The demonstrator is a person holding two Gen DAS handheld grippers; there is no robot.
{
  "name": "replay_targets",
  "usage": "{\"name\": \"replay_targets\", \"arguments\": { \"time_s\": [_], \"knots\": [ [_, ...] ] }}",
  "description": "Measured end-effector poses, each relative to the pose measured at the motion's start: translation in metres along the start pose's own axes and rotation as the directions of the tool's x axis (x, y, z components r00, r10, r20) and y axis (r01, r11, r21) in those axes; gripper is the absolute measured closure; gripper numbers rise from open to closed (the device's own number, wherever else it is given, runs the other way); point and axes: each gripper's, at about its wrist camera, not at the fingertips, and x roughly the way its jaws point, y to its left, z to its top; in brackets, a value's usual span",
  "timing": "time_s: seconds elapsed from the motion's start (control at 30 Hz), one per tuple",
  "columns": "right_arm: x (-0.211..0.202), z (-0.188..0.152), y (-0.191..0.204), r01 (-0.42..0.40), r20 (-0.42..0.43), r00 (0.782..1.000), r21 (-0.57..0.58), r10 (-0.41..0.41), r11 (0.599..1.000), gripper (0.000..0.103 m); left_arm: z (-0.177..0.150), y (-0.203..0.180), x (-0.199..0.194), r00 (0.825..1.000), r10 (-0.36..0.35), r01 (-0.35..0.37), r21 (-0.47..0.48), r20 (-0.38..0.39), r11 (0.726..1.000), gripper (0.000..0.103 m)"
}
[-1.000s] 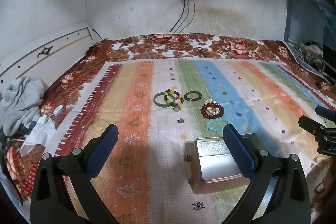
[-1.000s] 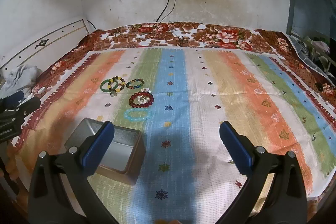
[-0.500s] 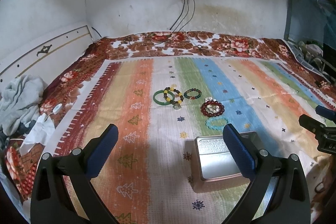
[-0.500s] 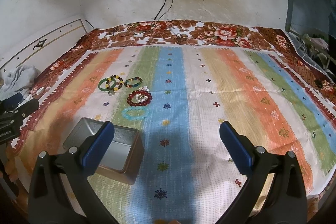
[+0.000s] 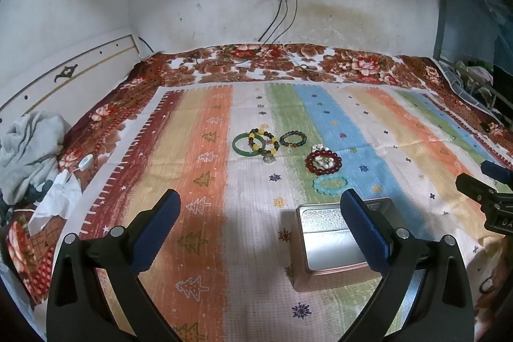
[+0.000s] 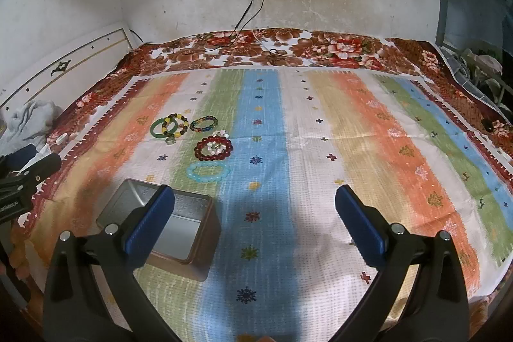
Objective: Organize jewelry
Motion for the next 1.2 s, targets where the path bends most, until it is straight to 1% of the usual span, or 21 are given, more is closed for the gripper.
{"name": "replay_targets", "arguments": {
  "time_s": [0.23, 0.3, 0.4, 0.5, 0.67, 0.77, 0.83, 0.97, 1.13, 1.2],
  "knots": [
    [0.000, 0.001, 0.001, -0.008, -0.002, 1.000, 0.004, 0.008, 1.000, 0.004, 0.001, 0.001, 0.002, 1.000, -0.009, 0.010, 0.007, -0.013, 1.000, 0.005],
    [0.001, 0.003, 0.002, -0.018, -0.004, 1.000, 0.004, 0.018, 1.000, 0.004, 0.000, 0.000, 0.004, 1.000, -0.016, 0.016, 0.012, -0.023, 1.000, 0.005],
    [0.003, 0.009, 0.004, -0.019, -0.008, 1.000, 0.000, 0.019, 1.000, 0.004, 0.000, 0.000, 0.007, 0.999, -0.007, 0.007, 0.020, -0.032, 1.000, 0.005],
    [0.004, 0.013, 0.006, -0.022, -0.005, 1.000, -0.015, 0.022, 1.000, 0.004, 0.004, 0.002, 0.011, 0.999, -0.021, 0.022, 0.011, -0.049, 1.000, 0.005],
    [0.008, 0.026, 0.011, -0.016, -0.016, 1.000, -0.034, 0.015, 0.999, 0.004, 0.010, -0.005, 0.017, 0.998, -0.002, 0.006, 0.067, -0.056, 0.998, 0.005],
    [0.012, 0.034, 0.012, -0.010, -0.023, 1.000, -0.043, 0.009, 0.999, 0.004, 0.017, -0.005, 0.022, 0.997, -0.002, 0.007, 0.074, -0.072, 0.997, 0.005],
    [0.015, 0.041, 0.013, -0.014, -0.030, 0.999, -0.052, 0.013, 0.999, 0.004, 0.022, -0.006, 0.024, 0.996, -0.022, 0.028, 0.069, -0.085, 0.997, 0.005],
    [0.019, 0.053, 0.019, -0.017, -0.036, 0.999, -0.068, 0.015, 0.998, 0.004, 0.034, -0.005, 0.032, 0.994, -0.036, 0.043, 0.066, -0.107, 0.997, 0.005],
    [0.035, 0.072, 0.027, -0.020, -0.045, 0.999, -0.079, 0.016, 0.997, 0.004, 0.051, -0.002, 0.040, 0.993, -0.041, 0.048, 0.068, -0.109, 0.997, 0.005],
    [0.043, 0.078, 0.027, -0.035, -0.055, 0.998, -0.075, 0.031, 0.997, 0.004, 0.060, -0.001, 0.047, 0.990, -0.051, 0.061, 0.072, -0.133, 0.996, 0.005]
  ]
}}
